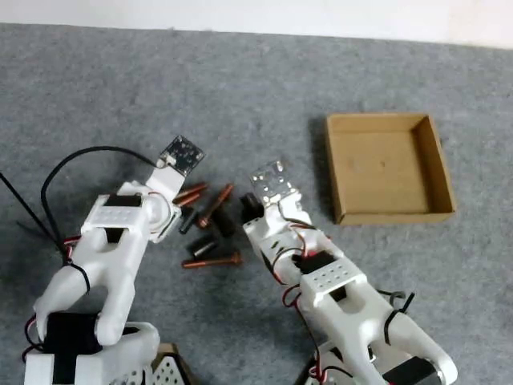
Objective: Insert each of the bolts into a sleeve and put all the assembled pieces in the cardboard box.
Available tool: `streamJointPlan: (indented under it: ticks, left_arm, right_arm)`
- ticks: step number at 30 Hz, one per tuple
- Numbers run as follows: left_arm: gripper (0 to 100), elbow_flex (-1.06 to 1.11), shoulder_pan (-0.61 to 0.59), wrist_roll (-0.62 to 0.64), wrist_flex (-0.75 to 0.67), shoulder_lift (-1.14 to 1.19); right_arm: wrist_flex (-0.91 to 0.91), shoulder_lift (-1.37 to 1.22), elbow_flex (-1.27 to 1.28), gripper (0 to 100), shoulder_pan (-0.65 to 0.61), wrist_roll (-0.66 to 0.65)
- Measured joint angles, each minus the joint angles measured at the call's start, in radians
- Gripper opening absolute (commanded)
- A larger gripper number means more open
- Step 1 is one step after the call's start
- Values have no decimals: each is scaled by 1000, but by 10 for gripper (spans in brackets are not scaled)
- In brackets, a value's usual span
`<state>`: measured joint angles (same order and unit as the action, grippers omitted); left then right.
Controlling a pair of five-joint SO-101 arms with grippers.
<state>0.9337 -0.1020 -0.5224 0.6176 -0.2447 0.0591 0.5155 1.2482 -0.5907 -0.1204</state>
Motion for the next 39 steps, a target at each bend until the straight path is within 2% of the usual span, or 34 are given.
streamJointPlan:
  ticks: [12, 39]
  left_arm:
    - [172, -127, 0, 3, 80, 153]
    - [167, -144, 8, -95, 123, 160]
  right_arm:
    - [0, 0, 0, 4, 0, 0]
    - [0, 0, 0, 4, 0, 0]
